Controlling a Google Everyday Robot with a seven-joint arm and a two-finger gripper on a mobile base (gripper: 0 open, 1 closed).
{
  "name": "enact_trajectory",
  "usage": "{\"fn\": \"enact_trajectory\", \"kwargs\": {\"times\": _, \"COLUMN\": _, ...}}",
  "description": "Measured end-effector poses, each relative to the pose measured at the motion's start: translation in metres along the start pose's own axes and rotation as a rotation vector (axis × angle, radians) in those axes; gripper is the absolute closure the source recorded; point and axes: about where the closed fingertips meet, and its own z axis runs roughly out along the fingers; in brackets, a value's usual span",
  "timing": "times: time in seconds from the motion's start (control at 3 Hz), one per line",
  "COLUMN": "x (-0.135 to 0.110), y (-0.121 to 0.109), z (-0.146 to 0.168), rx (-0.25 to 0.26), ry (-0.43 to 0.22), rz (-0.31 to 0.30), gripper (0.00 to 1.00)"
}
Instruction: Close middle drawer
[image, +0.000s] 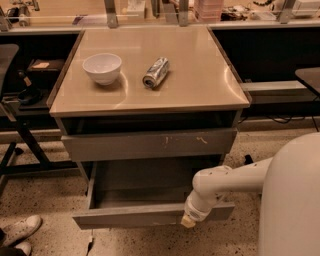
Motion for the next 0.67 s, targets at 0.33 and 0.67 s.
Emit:
{"fn": "enact_trajectory", "kwargs": {"times": 0.33, "x": 0.0000, "y": 0.0000, "z": 0.0000, "rx": 0.000, "ry": 0.000, "rz": 0.000, "gripper": 0.13}}
{"fn": "enact_trajectory", "kwargs": {"times": 0.67, "x": 0.0000, "y": 0.0000, "z": 0.0001, "rx": 0.000, "ry": 0.000, "rz": 0.000, "gripper": 0.00}}
